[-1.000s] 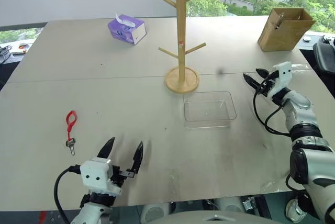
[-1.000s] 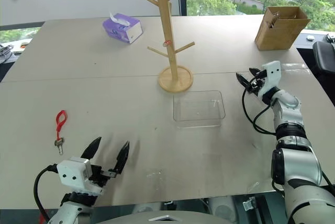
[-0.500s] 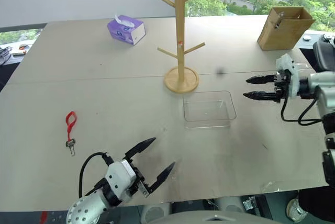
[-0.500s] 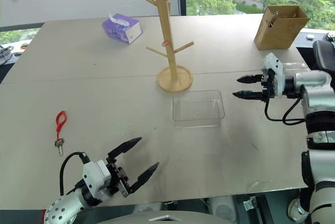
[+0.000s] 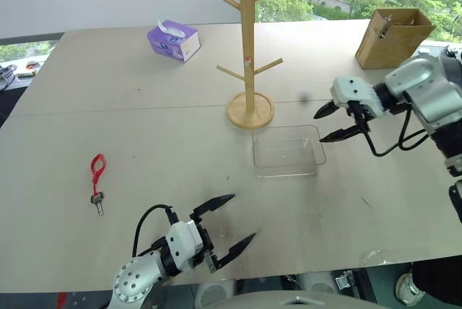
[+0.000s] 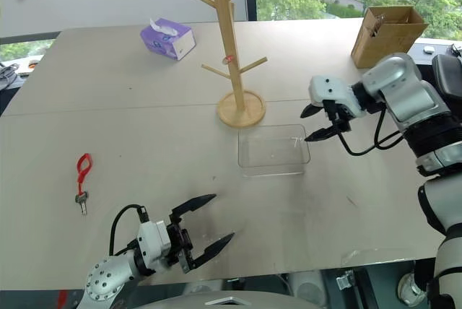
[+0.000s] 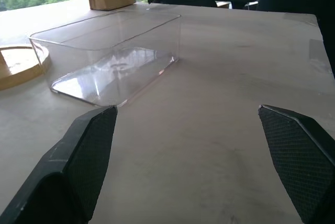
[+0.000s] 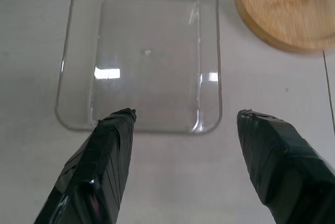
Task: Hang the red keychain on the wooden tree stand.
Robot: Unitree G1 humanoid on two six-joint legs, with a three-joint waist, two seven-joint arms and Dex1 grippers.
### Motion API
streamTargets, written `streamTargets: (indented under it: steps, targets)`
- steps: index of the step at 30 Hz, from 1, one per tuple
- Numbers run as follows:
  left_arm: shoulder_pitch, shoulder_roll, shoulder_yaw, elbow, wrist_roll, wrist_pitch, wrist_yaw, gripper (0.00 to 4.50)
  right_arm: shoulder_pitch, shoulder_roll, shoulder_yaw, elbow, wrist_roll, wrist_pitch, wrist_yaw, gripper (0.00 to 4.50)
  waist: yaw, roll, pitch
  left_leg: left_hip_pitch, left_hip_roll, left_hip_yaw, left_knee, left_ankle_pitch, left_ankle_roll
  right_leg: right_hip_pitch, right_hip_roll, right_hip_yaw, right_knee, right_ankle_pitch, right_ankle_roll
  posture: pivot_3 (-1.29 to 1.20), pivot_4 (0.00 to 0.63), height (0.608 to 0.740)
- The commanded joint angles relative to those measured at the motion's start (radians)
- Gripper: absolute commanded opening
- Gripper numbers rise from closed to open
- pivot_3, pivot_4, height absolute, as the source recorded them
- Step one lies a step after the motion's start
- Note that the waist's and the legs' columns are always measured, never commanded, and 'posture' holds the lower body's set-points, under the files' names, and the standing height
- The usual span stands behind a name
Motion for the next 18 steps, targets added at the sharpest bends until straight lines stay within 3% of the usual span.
streamTargets:
  steps: [1, 10, 16, 18]
  targets:
    - [0.021, 0.012, -0.003, -0.043, -0.003, -0.011, 0.004, 4.50, -0.030, 0.034, 0.011, 0.021, -0.014, -0.041, 0.103, 3.32, 0.001, 0.000, 0.000, 0.000, 0.000, 0.000, 0.000, 0.000, 0.000, 0.000, 0.000, 0.000, 0.000, 0.001, 0.001, 0.00, 0.150, 0.740]
    - [0.039, 0.008, -0.037, -0.140, 0.020, 0.059, 0.072, 4.50, -0.068, 0.252, -0.020, 0.322, -0.137, -0.152, 0.043, 3.32, 0.001, 0.000, 0.000, 0.000, 0.000, 0.000, 0.000, 0.000, 0.000, 0.001, 0.000, 0.000, 0.001, 0.001, 0.002, 0.00, 0.150, 0.740]
    - [0.065, 0.023, -0.044, -0.222, 0.031, 0.117, 0.108, 4.50, -0.117, 0.321, -0.072, 0.442, -0.171, -0.200, 0.027, 3.32, -0.001, 0.000, 0.000, 0.000, 0.000, 0.001, 0.000, 0.000, 0.000, 0.000, 0.000, 0.000, 0.001, 0.001, 0.002, 0.00, 0.150, 0.740]
    - [0.067, 0.024, -0.049, -0.252, 0.034, 0.144, 0.122, 4.50, -0.133, 0.338, -0.096, 0.468, -0.175, -0.211, 0.016, 2.78, -0.001, 0.000, 0.000, 0.000, 0.000, 0.000, 0.000, 0.000, 0.000, 0.000, 0.000, 0.000, 0.001, 0.001, 0.002, 0.00, 0.150, 0.740]
